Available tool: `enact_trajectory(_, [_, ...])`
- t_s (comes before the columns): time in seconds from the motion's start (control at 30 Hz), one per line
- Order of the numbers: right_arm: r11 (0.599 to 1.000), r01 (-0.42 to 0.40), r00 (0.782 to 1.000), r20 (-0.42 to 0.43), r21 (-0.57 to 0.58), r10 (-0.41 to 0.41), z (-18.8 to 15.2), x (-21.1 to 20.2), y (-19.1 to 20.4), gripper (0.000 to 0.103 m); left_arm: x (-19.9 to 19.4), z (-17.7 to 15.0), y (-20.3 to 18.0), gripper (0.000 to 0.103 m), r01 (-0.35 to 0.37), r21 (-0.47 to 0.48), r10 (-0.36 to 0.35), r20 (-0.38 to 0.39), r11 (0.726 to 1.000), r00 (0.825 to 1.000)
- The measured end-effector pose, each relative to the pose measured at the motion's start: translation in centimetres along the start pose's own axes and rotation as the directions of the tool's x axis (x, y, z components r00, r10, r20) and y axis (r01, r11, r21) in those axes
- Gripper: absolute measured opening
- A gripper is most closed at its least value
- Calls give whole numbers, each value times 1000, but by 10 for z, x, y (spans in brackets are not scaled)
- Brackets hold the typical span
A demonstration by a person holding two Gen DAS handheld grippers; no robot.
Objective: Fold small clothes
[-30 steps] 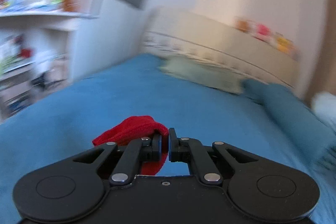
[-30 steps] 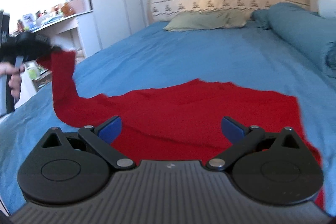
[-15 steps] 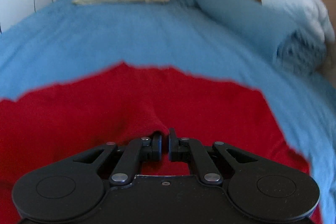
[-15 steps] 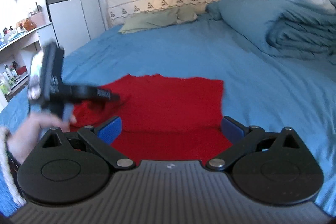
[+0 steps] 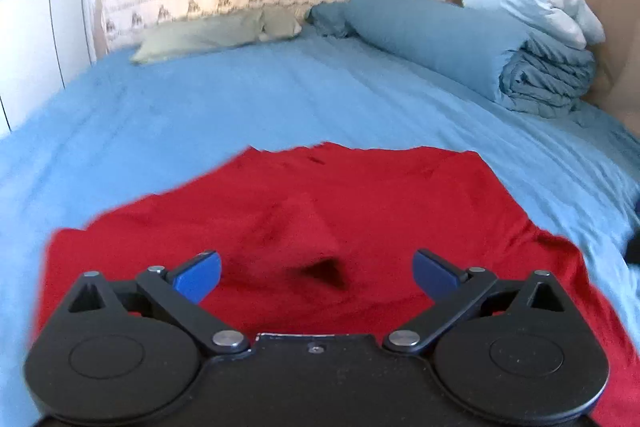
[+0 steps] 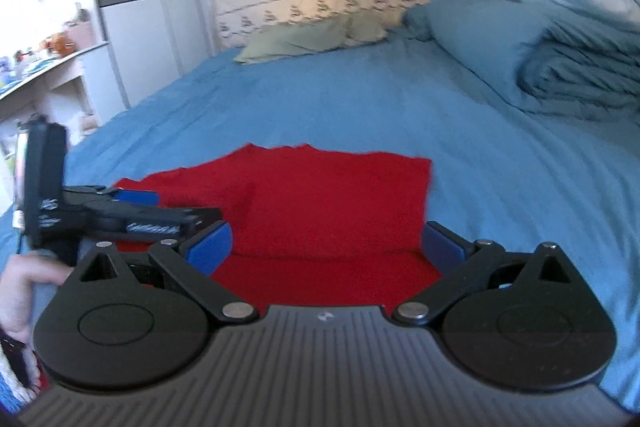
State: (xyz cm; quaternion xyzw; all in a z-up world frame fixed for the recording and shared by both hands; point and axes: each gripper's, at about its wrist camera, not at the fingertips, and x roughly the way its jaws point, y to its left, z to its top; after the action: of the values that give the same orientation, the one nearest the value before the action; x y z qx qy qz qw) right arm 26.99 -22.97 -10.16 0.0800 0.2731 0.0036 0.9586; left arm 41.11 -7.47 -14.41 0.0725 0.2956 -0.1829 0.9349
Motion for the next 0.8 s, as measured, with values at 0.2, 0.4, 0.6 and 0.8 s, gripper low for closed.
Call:
enact_trajectory(0.2, [987, -55, 997, -66, -148, 45, 16, 32, 47, 103, -30, -36, 49, 103, -41, -74, 38, -47, 996, 998])
enact_trajectory(0.4, [923, -50, 993, -121, -382, 3, 8, 92, 107, 103, -24, -86, 83, 103, -105, -195, 80, -131, 975, 988])
enact_trajectory(0.6, [747, -37, 993, -107, -663, -46, -6, 145, 160, 89, -24, -99, 85, 103, -119, -214, 98, -107, 970, 989])
enact_trajectory(0.8, [470, -27, 995, -69, -882, -71, -30, 177, 195, 72, -25, -108, 85, 103, -136, -175, 121, -95, 975, 988])
